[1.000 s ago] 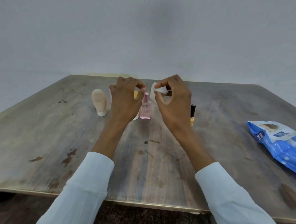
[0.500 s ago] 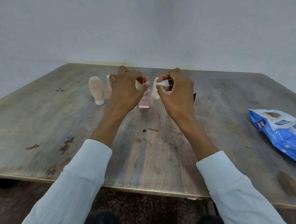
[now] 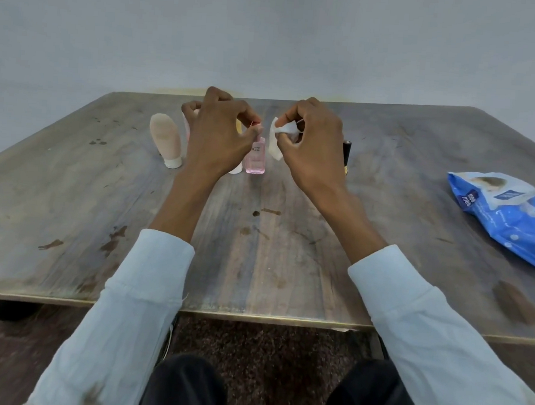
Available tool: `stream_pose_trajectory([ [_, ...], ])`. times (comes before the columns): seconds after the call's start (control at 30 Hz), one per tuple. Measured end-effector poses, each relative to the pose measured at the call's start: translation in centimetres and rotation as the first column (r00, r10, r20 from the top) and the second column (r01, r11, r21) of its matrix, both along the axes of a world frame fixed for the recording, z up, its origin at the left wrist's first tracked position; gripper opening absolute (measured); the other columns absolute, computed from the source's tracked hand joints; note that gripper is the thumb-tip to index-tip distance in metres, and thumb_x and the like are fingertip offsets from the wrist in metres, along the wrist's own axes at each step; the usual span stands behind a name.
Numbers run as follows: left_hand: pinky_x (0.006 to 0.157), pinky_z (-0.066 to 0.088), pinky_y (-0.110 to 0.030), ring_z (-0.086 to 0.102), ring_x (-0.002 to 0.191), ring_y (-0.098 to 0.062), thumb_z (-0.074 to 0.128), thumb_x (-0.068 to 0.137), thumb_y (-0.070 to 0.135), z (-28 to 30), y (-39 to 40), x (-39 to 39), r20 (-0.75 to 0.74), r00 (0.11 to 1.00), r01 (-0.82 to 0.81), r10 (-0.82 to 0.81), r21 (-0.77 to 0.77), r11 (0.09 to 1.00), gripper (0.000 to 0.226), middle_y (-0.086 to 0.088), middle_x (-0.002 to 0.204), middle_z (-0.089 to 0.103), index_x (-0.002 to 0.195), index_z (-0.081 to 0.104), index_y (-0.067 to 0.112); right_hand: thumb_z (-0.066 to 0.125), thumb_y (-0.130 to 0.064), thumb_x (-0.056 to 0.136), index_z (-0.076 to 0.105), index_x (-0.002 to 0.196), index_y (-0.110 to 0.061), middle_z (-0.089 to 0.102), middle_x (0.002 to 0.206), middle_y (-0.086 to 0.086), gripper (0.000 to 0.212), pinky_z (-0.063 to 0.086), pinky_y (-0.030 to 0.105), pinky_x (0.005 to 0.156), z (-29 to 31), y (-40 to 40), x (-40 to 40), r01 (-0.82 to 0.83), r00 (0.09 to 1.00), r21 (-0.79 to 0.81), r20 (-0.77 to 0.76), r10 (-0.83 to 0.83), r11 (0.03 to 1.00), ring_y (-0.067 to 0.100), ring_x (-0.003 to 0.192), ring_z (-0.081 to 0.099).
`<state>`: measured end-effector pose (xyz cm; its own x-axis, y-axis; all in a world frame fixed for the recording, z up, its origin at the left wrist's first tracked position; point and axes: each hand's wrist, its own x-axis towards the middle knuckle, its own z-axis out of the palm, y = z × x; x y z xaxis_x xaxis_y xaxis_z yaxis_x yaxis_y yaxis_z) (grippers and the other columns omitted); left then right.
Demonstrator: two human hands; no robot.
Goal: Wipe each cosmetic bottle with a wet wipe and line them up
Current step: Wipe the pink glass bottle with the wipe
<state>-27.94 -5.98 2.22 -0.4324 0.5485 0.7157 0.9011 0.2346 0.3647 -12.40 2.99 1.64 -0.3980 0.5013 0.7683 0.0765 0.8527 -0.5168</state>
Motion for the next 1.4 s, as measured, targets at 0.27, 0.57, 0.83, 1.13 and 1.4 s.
stream_pose_trajectory([
  [0.27,0.112,0.028,-0.048,0.053,0.119,-0.009,0.065,0.09,0.042,-0.1,0.3,1.1,-0.073,0.997,0.019,-0.023,-0.063,0.998,0.012,0.015,0.091,0.071,0.095,0.065,0.031,0.071,-0.006,0.084,0.072,0.087,-0.012,0.069,0.092,0.0,0.007,0.055,0.043,0.071,-0.1,0.0,0.1,0.011,1.0,-0.024,-0.001,-0.011,1.0,0.019,0.084,0.064],
  [0.57,0.097,0.037,-0.046,0.052,0.108,-0.02,0.058,0.091,0.048,0.0,0.0,2.1,-0.071,0.997,0.015,-0.02,-0.071,0.997,0.024,0.012,0.084,0.074,0.097,0.07,0.029,0.075,-0.008,0.091,0.07,0.087,-0.012,0.067,0.088,-0.003,0.007,0.053,0.036,0.068,-1.4,-1.2,1.3,-0.015,1.0,-0.028,-0.027,0.014,0.999,0.014,0.078,0.061],
  [0.83,0.083,0.044,-0.03,0.052,0.102,-0.009,0.073,0.09,0.054,0.4,-0.7,0.6,0.025,0.98,0.197,-0.196,-0.118,0.973,0.032,0.013,0.103,0.069,0.111,0.074,0.029,0.072,0.001,0.084,0.07,0.087,-0.014,0.066,0.089,-0.009,0.016,0.056,0.03,0.076,-1.0,-0.8,2.0,-0.005,0.999,0.001,-0.052,0.006,1.0,0.008,0.081,0.06],
  [1.13,0.077,0.052,-0.027,0.063,0.079,-0.005,0.069,0.084,0.013,2.1,-2.2,-0.1,0.148,0.96,0.268,-0.236,-0.254,0.929,0.055,0.017,0.119,0.071,0.136,0.064,0.032,0.071,0.002,0.084,0.067,0.084,-0.015,0.073,0.091,0.001,0.017,0.047,0.018,0.085,-1.0,-0.8,1.9,-0.017,0.999,-0.012,-0.033,0.017,1.0,0.016,0.081,0.065],
  [1.4,0.093,0.056,-0.041,0.065,0.083,-0.014,0.081,0.09,0.02,1.6,-1.9,-0.1,0.193,0.959,0.261,-0.209,-0.307,0.915,0.062,0.001,0.127,0.071,0.147,0.058,0.029,0.07,-0.002,0.086,0.069,0.086,-0.009,0.073,0.093,0.002,0.007,0.056,0.039,0.076,-1.2,-0.6,1.9,-0.023,0.999,-0.034,-0.033,0.021,0.999,0.019,0.084,0.068],
])
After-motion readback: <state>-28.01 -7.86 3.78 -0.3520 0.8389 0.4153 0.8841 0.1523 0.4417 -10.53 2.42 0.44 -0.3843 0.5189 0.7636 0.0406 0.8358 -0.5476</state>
